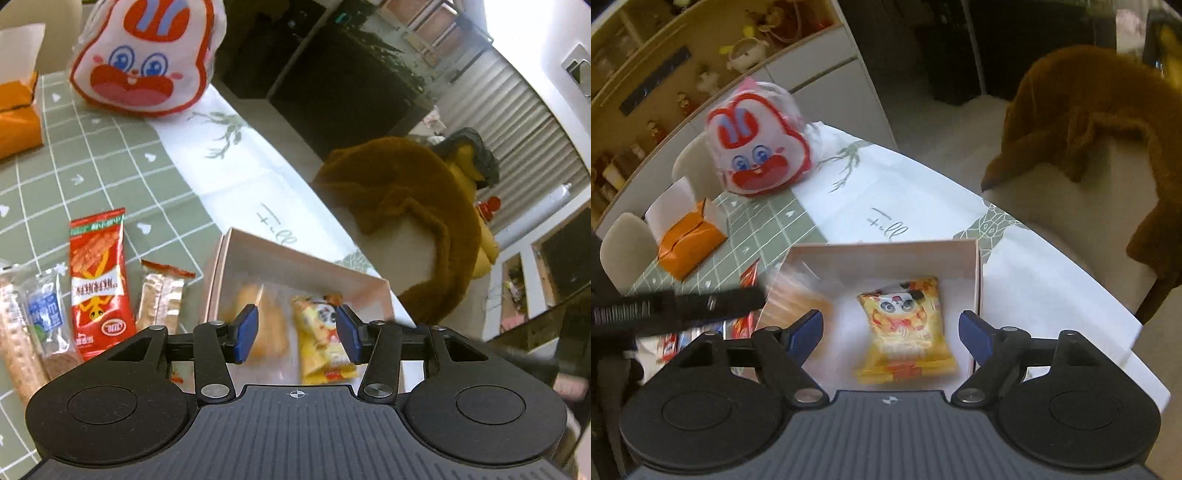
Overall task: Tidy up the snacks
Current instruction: 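Carry the bread bag into the pink box and release while right drops the chip bag beside it, then grasp the small orange candy stick packet with the left tool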
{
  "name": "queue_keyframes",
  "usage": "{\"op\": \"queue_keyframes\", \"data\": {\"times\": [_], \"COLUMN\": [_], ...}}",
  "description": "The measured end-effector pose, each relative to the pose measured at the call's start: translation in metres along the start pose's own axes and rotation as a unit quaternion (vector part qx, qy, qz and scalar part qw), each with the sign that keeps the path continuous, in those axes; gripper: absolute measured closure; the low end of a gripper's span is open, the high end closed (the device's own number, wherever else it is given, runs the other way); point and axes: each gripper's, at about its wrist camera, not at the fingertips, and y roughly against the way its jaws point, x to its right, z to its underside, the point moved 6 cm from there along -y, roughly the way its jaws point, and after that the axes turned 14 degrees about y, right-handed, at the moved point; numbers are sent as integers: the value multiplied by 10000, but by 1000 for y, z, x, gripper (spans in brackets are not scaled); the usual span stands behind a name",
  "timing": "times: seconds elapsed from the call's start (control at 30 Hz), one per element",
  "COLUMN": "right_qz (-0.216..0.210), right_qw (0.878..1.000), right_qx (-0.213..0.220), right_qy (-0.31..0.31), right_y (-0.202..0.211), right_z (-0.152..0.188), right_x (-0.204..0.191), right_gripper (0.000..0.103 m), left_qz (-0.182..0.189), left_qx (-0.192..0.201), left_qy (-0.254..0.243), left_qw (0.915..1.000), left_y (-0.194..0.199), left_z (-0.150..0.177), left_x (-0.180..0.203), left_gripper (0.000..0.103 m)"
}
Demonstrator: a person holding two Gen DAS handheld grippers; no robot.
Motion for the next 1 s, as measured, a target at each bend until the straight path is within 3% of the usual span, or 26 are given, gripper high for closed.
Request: {"op": "queue_keyframes", "data": {"times": [0.07, 0.13, 0.2, 0.27, 0.43, 0.5, 0.57, 0.6, 0.63, 0.7, 0.8, 0.93, 1.0], "right_qz": [108, 277, 444, 545, 425, 364, 332, 317, 299, 288, 314, 461, 578], "right_qw": [9999, 9993, 9981, 9967, 9963, 9961, 9958, 9956, 9954, 9951, 9946, 9929, 9915], "right_qx": [29, -47, -59, -36, -105, -136, -177, -193, -213, -240, -263, -217, -197], "right_qy": [77, 227, 428, 593, 743, 786, 834, 857, 885, 917, 958, 1073, 1151], "right_y": [1, -1, 3, 6, 9, 9, 8, 8, 8, 10, 16, 27, 33], "right_z": [-2, -4, -2, 0, 18, 25, 32, 34, 36, 41, 46, 53, 57], "right_x": [3, 2, -5, -13, -46, -60, -74, -79, -85, -94, -104, -113, -117], "right_gripper": [22, 22, 21, 19, 19, 19, 19, 19, 19, 19, 19, 19, 19], "left_qz": [-2, -131, -335, -786, -2078, -2515, -2708, -2683, -2665, -2761, -3041, -2867, -2872], "left_qx": [-32, 187, 672, 1255, 2196, 2324, 2327, 2286, 2211, 2064, 1880, 1627, 1672], "left_qy": [-94, -185, -155, 17, 981, 1484, 1751, 1770, 1731, 1487, 1268, 1354, 1175], "left_qw": [10000, 9996, 9971, 9890, 9481, 9277, 9175, 9189, 9220, 9269, 9253, 9343, 9358], "left_y": [5, 17, 43, 70, 132, 148, 154, 152, 148, 141, 127, 106, 104], "left_z": [0, -6, -15, -28, -60, -70, -76, -81, -83, -88, -91, -95, -91], "left_x": [-10, -22, -42, -77, -194, -242, -270, -279, -285, -288, -291, -299, -294], "left_gripper": [51, 51, 51, 51, 51, 51, 53, 62, 64, 64, 64, 63, 79]}}
